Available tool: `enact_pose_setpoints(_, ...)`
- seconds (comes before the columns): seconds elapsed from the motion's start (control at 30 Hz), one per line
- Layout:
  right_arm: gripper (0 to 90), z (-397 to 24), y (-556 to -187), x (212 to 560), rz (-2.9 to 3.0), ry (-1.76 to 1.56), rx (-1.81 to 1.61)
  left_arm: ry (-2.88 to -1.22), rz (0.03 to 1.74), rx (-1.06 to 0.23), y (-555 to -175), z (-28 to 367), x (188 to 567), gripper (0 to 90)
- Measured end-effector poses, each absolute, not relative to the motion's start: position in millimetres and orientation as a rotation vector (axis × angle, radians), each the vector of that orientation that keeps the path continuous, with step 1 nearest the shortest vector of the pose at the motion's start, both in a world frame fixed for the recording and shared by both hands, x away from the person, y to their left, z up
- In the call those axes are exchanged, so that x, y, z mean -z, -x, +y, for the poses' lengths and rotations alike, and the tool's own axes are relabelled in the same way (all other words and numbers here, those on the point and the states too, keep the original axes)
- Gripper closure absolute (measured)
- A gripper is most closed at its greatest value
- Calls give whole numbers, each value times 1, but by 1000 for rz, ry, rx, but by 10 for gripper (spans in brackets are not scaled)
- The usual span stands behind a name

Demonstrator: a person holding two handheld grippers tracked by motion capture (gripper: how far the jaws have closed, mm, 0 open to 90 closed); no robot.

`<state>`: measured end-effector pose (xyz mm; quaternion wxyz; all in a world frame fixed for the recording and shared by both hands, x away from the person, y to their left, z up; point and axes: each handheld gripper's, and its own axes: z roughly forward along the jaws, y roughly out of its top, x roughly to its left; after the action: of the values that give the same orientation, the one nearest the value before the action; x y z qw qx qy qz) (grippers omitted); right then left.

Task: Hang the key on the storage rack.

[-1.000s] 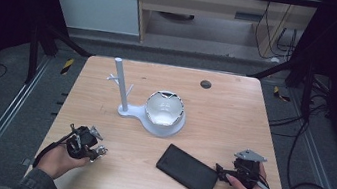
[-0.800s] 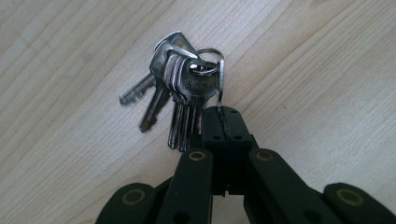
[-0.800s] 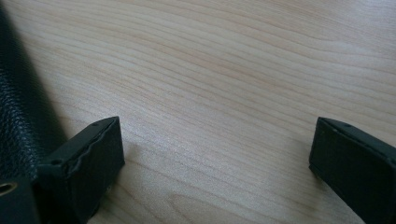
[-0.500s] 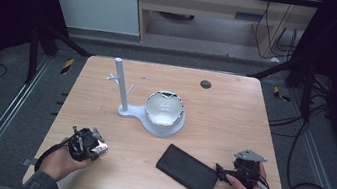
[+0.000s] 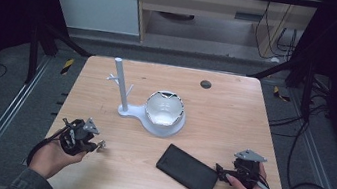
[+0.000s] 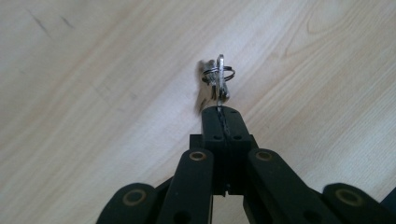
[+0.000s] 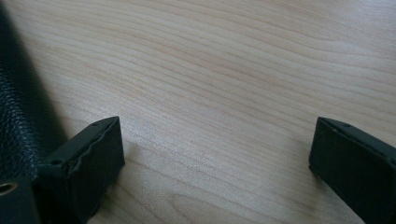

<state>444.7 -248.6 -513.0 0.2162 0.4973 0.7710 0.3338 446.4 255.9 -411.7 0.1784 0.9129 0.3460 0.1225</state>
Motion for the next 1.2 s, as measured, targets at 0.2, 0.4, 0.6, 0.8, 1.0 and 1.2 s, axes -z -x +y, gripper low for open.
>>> enact_pose_setpoints(0.2, 34, -249, -445, 513, 2137, -1378, -925, -2555, 952, -353, -455, 252, 386, 900)
enact_pose_setpoints(0.4, 35, -249, -445, 513, 2137, -1378, -925, -2528, 938, -385, -467, 247, 358, 900)
enact_pose_setpoints(0.6, 32, -249, -445, 513, 2135, -1379, -923, -2520, 923, -417, -480, 244, 332, 900)
enact_pose_setpoints(0.8, 8, -248, -448, 513, 2146, -1380, -916, -2526, 955, -471, -492, 249, 308, 900)
enact_pose_setpoints(1.0, 7, -248, -448, 513, 2147, -1378, -915, -2517, 968, -538, -507, 247, 284, 900)
enact_pose_setpoints(1.2, 7, -248, -448, 513, 2147, -1377, -914, -2531, 1003, -561, -521, 248, 275, 900)
